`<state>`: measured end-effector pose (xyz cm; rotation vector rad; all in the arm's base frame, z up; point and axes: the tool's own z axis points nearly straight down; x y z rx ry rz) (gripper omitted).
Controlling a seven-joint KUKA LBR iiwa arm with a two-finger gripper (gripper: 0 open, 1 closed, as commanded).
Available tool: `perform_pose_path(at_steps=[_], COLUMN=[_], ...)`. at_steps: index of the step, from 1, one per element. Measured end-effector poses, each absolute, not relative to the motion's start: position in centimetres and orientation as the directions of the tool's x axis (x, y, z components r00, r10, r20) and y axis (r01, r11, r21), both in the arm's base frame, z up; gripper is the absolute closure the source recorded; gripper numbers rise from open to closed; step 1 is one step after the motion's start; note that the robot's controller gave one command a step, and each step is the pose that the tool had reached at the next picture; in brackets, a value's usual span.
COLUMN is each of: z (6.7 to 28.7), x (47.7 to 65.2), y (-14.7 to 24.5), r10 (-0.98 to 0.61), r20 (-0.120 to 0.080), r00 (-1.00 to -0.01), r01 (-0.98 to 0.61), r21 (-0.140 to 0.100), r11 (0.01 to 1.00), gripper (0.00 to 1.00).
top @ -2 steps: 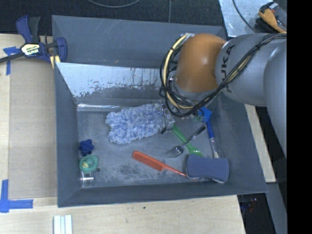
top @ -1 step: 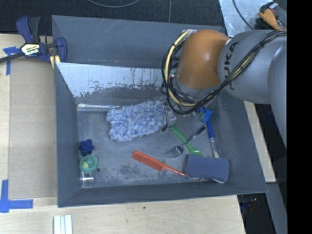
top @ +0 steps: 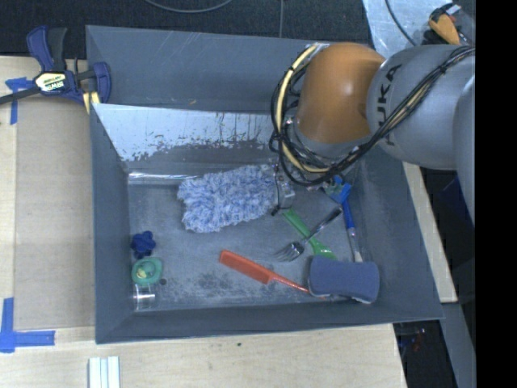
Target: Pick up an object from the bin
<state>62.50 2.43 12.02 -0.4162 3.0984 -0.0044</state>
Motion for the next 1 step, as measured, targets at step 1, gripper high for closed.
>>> perform_pose_path(at_steps=[1], z=[13.92], x=[62.67], y=[2.41], r10=[-0.264], r20=[-0.022], r00=[-0.964], r01=[-0.264], r21=[-0.007], r11=[0.965], gripper=[1.0])
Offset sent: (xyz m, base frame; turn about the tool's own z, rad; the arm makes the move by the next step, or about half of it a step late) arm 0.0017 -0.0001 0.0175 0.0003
